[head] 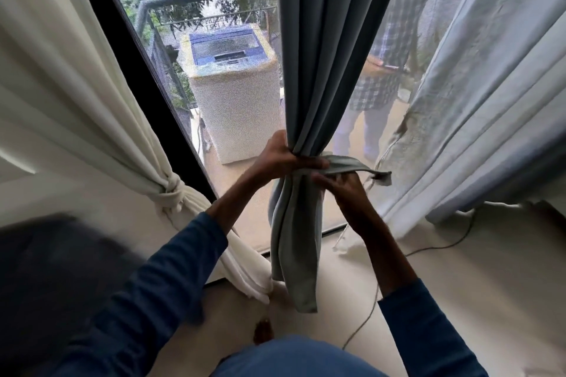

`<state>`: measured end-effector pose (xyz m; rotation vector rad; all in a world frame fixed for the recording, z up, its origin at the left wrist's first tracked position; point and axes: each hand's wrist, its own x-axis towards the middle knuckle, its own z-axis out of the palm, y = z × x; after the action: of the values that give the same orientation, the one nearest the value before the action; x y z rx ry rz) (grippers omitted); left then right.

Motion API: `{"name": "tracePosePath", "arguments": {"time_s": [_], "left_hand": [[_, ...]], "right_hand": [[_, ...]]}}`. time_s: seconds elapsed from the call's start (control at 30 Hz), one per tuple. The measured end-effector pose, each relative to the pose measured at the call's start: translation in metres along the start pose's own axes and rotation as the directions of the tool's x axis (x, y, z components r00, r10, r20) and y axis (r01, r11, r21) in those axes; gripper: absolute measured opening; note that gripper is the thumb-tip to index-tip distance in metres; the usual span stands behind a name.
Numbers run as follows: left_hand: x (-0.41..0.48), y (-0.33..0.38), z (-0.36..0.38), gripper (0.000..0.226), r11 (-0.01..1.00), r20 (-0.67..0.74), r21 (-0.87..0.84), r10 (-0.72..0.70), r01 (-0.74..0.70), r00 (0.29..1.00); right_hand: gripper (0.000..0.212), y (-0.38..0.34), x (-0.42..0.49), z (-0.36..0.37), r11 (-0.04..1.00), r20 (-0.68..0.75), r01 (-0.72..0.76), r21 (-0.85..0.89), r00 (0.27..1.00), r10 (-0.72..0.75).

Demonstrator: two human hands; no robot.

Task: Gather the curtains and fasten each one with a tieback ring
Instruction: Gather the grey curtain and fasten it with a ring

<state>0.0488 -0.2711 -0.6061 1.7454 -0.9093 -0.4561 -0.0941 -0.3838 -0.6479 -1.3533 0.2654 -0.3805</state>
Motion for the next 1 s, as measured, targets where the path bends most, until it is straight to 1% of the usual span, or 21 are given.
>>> {"name": "tracePosePath", "arguments": {"time_s": [0.07,0.1,0.13,0.23,0.33,0.43,0.57,0.63,0.7,0.77,0.87,1.0], "left_hand": [[0.001,0.0,-0.002,0.051,1.0,-0.027,0.001,-0.022,0.022,0.999],[0.002,-0.001,-0.004,0.05,1.0,-0.026,-0.004,-0.026,0.026,0.999],[0.003,-0.002,-0.005,0.047,1.0,-0.016,-0.019,-0.023,0.022,1.0],[0.004,-0.002,-0.002,0.035,0.998,0.041,-0.07,-0.007,0.01,0.999],[0.003,-0.001,0.006,0.028,0.996,0.034,-0.082,-0.024,0.026,0.999],[0.005,-0.002,0.012,0.03,0.994,-0.021,-0.089,-0.068,0.066,0.997],[0.009,-0.006,0.017,0.027,0.986,-0.188,-0.104,-0.15,0.132,0.971],[0.011,-0.007,0.02,0.021,0.982,-0.233,-0.099,-0.177,0.158,0.956],[0.013,-0.008,0.02,0.013,0.983,-0.233,-0.08,-0.181,0.167,0.955],[0.015,-0.008,0.018,0.011,0.981,-0.221,-0.077,-0.191,0.179,0.956],[0.018,-0.011,0.016,0.018,0.98,-0.235,-0.063,-0.197,0.187,0.952],[0.018,-0.011,0.02,0.02,0.988,-0.228,-0.071,-0.152,0.139,0.962]], "right_hand": [[0.022,-0.005,-0.002,-0.009,0.984,-0.124,-0.028,0.175,0.991,0.05],[0.017,-0.007,-0.002,-0.012,0.969,-0.175,-0.045,0.244,0.981,0.089],[0.02,-0.006,-0.002,-0.016,0.957,-0.215,-0.043,0.288,0.971,0.108],[0.023,-0.005,-0.003,-0.019,0.95,-0.254,-0.037,0.311,0.96,0.12],[0.024,-0.003,-0.004,-0.019,0.905,-0.276,-0.014,0.426,0.95,0.144],[0.025,0.001,-0.005,-0.021,0.861,-0.284,0.004,0.508,0.945,0.164],[0.026,0.001,-0.005,-0.023,0.794,-0.325,0.084,0.602,0.934,0.147],[0.024,-0.002,-0.004,-0.026,0.786,-0.347,0.113,0.608,0.928,0.135],[0.024,-0.003,-0.003,-0.03,0.804,-0.36,0.116,0.583,0.924,0.127],[0.03,-0.004,-0.003,-0.034,0.833,-0.395,0.114,0.541,0.909,0.132],[0.03,-0.007,-0.003,-0.041,0.85,-0.453,0.14,0.508,0.883,0.125],[0.027,-0.011,0.001,-0.049,0.831,-0.516,0.187,0.524,0.846,0.136]]}}
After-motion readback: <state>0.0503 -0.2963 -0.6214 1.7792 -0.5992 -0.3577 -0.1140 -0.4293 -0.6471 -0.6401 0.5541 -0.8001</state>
